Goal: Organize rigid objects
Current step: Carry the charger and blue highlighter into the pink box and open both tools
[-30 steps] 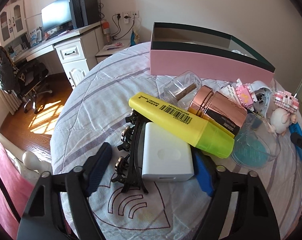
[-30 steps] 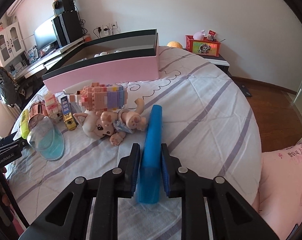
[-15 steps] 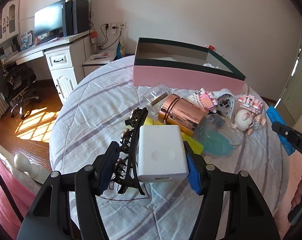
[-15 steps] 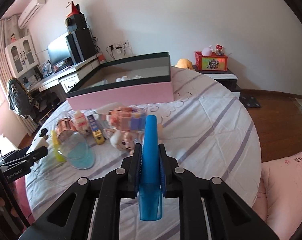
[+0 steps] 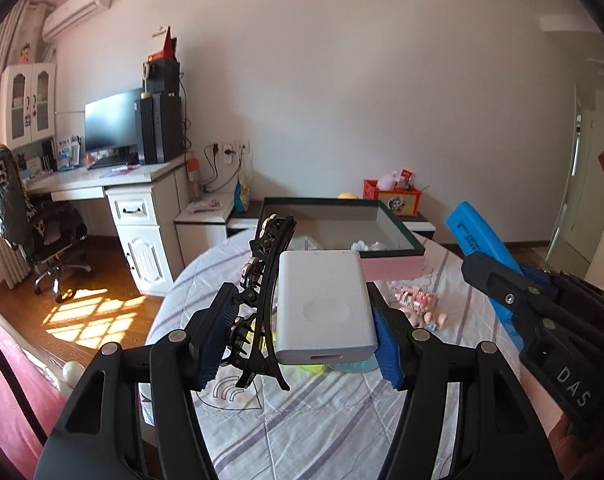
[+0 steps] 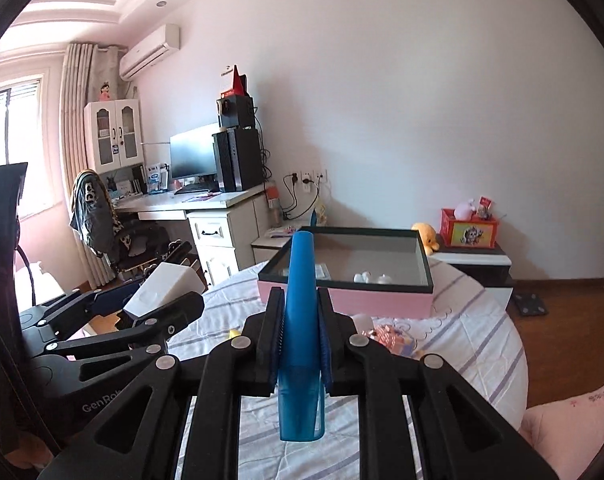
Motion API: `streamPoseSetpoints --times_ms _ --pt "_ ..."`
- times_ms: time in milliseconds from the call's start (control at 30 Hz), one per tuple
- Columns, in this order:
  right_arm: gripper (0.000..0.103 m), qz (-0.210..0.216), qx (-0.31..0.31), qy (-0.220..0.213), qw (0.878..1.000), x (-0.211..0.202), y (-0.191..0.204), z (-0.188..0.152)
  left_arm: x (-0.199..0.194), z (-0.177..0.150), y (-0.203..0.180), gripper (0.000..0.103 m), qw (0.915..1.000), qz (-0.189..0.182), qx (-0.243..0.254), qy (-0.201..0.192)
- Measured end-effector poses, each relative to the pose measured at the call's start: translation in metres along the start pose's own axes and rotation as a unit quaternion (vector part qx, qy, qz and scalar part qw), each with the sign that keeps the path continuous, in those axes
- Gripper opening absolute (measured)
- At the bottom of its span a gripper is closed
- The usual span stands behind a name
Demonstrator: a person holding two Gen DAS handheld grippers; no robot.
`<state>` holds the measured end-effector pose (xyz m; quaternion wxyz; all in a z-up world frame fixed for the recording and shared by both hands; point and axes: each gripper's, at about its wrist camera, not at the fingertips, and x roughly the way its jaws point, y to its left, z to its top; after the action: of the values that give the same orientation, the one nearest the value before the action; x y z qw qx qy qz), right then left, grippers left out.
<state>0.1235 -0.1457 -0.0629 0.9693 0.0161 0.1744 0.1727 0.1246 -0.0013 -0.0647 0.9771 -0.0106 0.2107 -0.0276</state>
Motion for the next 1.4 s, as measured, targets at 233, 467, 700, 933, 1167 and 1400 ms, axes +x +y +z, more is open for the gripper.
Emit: streamPoseSetpoints --times_ms 233,467,700,933,1167,1400 --pt "0.015 -0.010 -0.015 -0.033 0.999 -0.036 0.014 0.014 -0.047 0.015 -0.004 0.063 0.9983 0.024 0.011 -0.052" --pt "0.015 -0.010 -0.019 -0.037 0.999 -0.043 0.016 0.016 -0.061 0.017 -0.006 0.063 0.9976 0.025 0.015 -0.063" --pt "0.015 -0.012 -0.023 -0.037 0.999 -0.029 0.010 0.025 -0.039 0.027 -0.008 0.063 0.9972 0.026 0.028 -0.064" --pt "0.015 -0.007 -0.028 -0.009 1.000 0.028 -0.015 0.044 0.026 0.056 -0.017 0.063 0.9979 0.010 0.050 -0.040" --pt "0.015 -0.010 -0.017 0.064 0.998 0.131 -0.062 0.059 0.144 0.087 -0.011 0.063 0.9970 0.005 0.068 0.037" --pt "0.015 0.019 0.019 0.166 0.986 0.242 -0.095 0.044 0.258 0.091 -0.001 0.063 0.9897 0.002 0.072 0.124"
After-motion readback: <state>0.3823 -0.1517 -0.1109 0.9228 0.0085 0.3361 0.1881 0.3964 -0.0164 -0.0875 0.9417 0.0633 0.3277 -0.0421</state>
